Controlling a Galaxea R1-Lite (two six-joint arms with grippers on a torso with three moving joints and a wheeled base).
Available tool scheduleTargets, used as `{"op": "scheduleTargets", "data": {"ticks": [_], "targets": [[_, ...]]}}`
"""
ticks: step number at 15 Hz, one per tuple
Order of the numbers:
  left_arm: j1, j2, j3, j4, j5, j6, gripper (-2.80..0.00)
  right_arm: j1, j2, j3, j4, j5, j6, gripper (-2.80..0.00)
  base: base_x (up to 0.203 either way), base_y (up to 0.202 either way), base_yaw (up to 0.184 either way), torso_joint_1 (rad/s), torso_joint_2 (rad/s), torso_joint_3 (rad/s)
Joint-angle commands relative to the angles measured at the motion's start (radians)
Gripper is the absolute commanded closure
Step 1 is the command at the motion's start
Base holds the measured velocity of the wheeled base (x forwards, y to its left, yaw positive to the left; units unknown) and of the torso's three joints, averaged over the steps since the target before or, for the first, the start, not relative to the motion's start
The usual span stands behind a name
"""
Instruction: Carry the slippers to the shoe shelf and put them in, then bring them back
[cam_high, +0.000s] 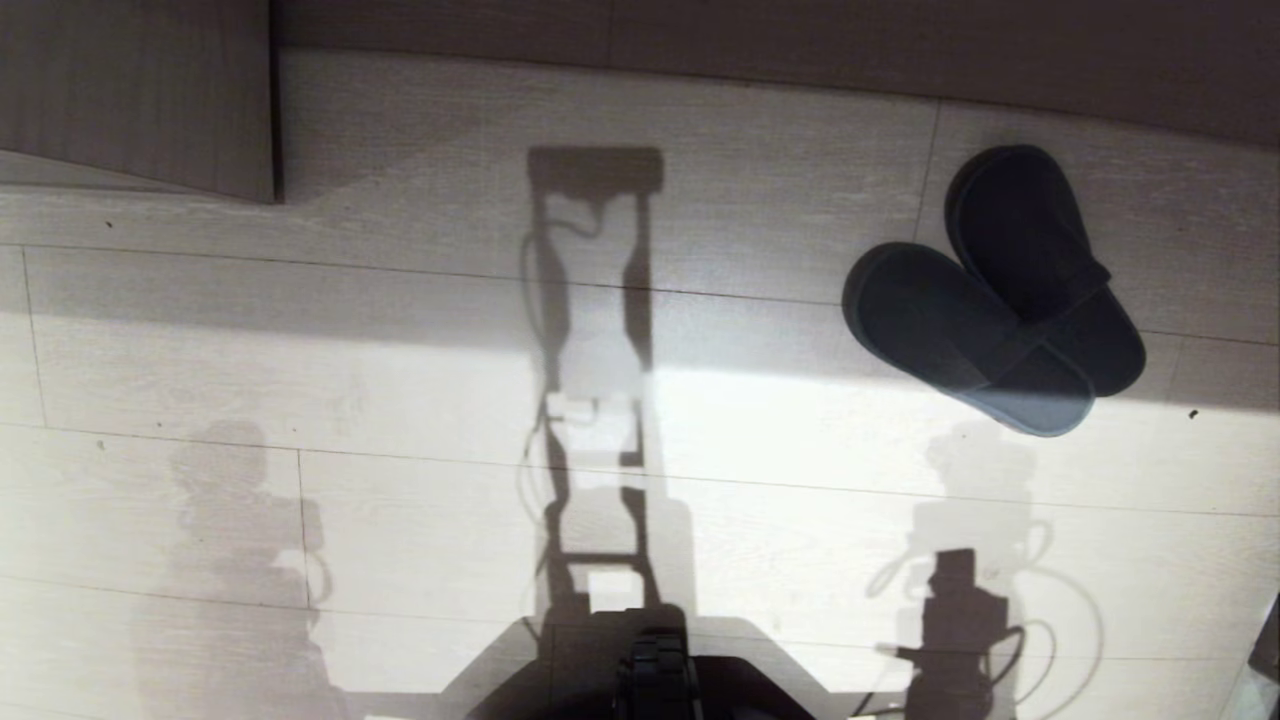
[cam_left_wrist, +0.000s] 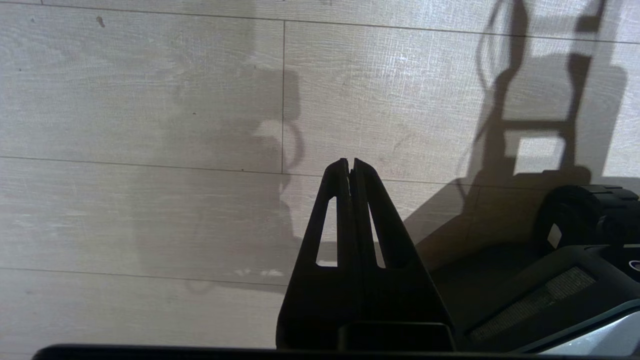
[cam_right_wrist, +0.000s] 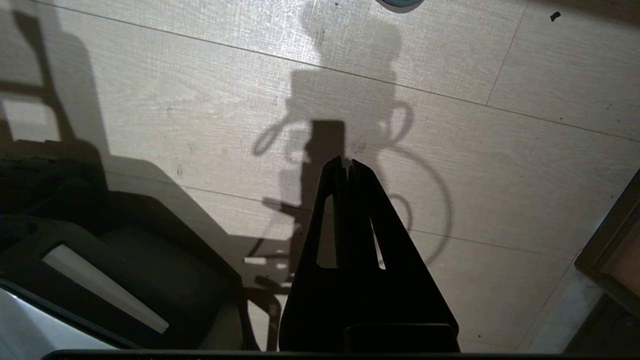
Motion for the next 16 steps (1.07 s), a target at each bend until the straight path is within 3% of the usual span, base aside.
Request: {"op": "scheduleTargets", "data": {"ticks": [1,5,16], "targets": [[0.001,0.001,0.0,0.0,0.0,0.0,0.0,0.0,-0.005,0.002,0.001,0.0,-0.003,0.0,0.0,0.0,0.0,0.0,0.0,0.0],[0.0,0.0,0.0,0.001,0.0,-0.003,0.0,0.0,-0.005,0.002,-0.002,0.0,-0.006,0.0,0.0,0.0,0.0,-0.002,0.0,0.075],[-0.001,0.001,0.0,0.001,0.0,-0.003,0.0,0.0,-0.005,0.002,-0.002,0.0,-0.009,0.0,0.0,0.0,0.0,0.002,0.0,0.2]]}}
